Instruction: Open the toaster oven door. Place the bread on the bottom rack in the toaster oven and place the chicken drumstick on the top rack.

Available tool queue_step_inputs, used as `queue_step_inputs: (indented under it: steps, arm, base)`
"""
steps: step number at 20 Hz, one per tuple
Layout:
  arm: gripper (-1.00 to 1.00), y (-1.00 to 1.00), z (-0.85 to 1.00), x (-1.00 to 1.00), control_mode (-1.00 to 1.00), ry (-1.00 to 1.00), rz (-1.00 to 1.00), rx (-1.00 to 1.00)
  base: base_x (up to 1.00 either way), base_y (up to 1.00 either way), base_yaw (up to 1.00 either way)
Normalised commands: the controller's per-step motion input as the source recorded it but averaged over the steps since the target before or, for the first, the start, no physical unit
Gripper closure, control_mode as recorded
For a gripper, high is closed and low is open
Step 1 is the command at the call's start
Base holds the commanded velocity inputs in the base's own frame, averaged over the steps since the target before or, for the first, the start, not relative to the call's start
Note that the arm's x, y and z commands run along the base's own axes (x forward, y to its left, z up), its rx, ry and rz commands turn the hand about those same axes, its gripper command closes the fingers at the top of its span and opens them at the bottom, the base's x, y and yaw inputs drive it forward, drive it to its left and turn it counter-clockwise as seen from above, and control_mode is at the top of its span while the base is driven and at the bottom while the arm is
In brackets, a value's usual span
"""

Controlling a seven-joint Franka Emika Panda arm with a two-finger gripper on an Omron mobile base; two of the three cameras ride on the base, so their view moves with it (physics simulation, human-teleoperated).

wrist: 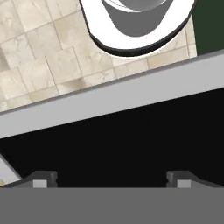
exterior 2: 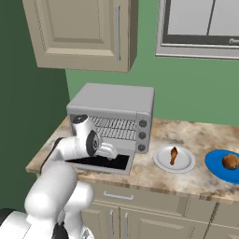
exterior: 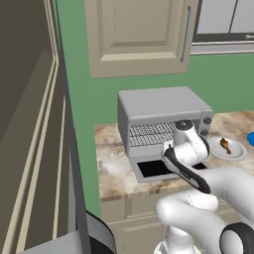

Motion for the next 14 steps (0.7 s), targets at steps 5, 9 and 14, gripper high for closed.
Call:
queue_step_inputs:
  steps: [5, 9, 14]
  arm:
    - [-1.00, 0.00, 0.51, -0.04, -1.00, -0.16, 0.03, 0.23]
    - [-1.00, 0.00, -0.21, -0.15, -1.00, -0.08, 0.09, 0.09]
    - [-1.00, 0.00, 0.40, 0.23, -1.00, -0.42, 0.14, 0.16]
  base:
    - [0.00, 0.00, 0.00]
    - [0.00, 0.00, 0.00]
    - [0.00, 0.00, 0.00]
